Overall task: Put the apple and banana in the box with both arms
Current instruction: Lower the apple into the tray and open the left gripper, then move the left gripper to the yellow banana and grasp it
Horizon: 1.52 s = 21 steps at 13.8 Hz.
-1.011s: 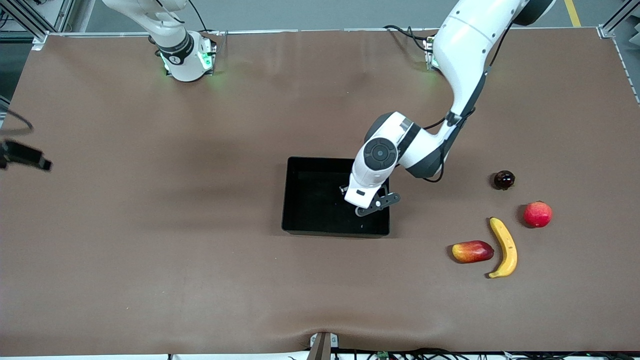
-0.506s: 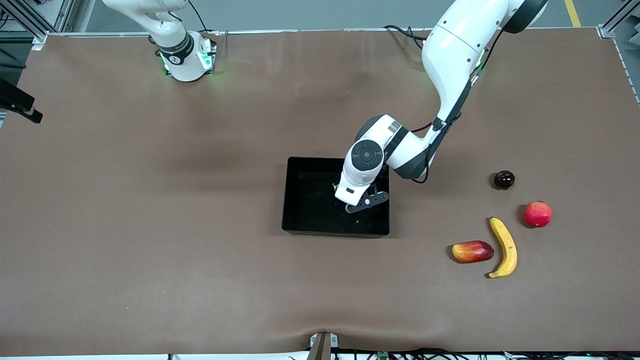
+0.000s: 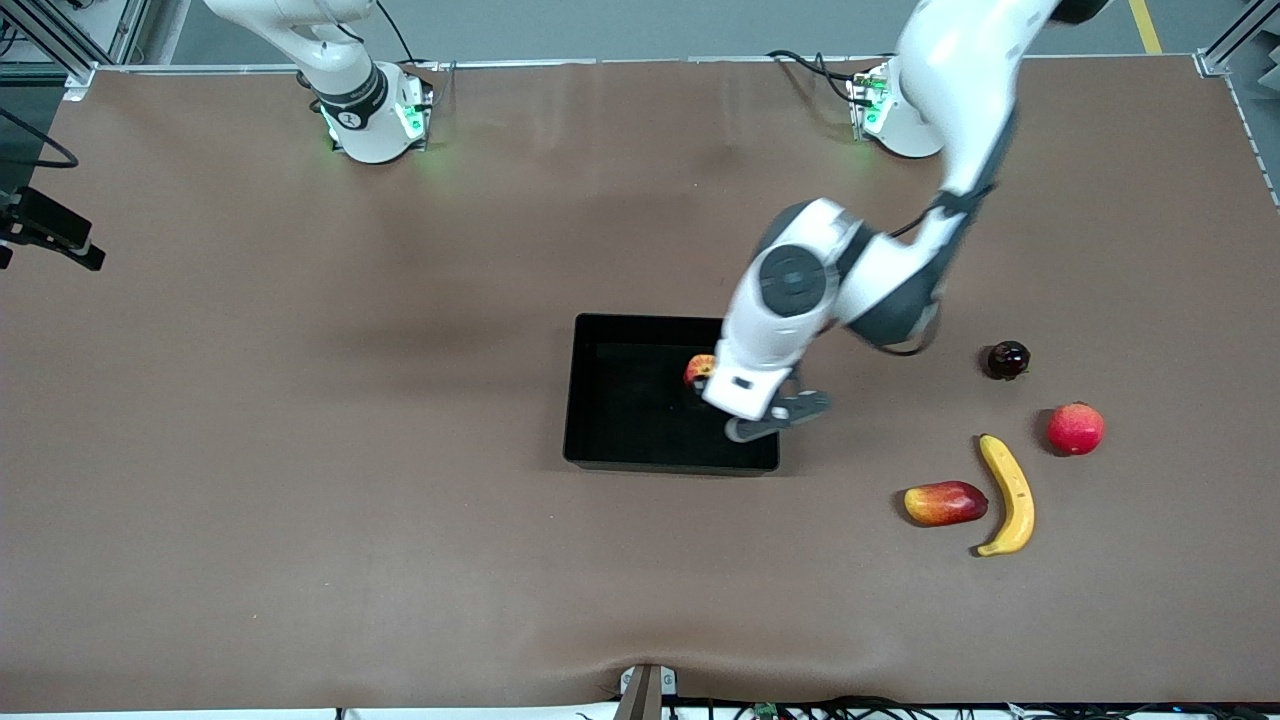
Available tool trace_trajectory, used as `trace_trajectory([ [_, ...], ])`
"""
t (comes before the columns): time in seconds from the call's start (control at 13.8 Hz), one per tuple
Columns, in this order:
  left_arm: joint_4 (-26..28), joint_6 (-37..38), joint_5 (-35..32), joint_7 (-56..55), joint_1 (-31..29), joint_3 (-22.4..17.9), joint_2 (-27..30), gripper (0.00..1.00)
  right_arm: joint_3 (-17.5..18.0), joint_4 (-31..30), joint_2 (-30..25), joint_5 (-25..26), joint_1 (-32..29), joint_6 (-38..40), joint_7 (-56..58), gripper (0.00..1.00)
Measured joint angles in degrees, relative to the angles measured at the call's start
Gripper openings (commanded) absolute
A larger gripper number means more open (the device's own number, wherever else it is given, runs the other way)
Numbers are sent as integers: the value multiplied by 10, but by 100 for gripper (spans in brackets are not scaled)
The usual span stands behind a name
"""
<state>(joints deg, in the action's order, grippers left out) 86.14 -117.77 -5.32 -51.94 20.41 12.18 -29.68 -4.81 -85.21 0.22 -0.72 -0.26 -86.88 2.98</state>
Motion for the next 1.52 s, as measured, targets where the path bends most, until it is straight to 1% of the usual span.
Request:
trace_trajectory([
  [0.14, -5, 43, -1, 81, -51, -4, 28, 100, 0, 0, 1, 0, 1, 0, 0, 100],
  [0.29, -5, 52, -1, 182, -114, -7, 30, 100, 0, 0, 2, 0, 1, 0, 0, 100],
  [0.51, -1, 48, -6, 303, -203, -9, 10, 100, 0, 0, 2, 0, 1, 0, 0, 100],
  [0.72, 1, 1, -54, 359, -263, -9, -31, 100, 0, 0, 2, 0, 1, 0, 0, 100],
  [0.87, 1, -31, -62, 370, -281, -8, -59, 100, 0, 0, 2, 0, 1, 0, 0, 100],
  [1.01, 1, -51, -63, 371, -284, -8, -79, 100, 0, 0, 2, 0, 1, 0, 0, 100],
  [1.52, 1, -107, -64, 372, -295, -7, -114, 100, 0, 0, 2, 0, 2, 0, 1, 100],
])
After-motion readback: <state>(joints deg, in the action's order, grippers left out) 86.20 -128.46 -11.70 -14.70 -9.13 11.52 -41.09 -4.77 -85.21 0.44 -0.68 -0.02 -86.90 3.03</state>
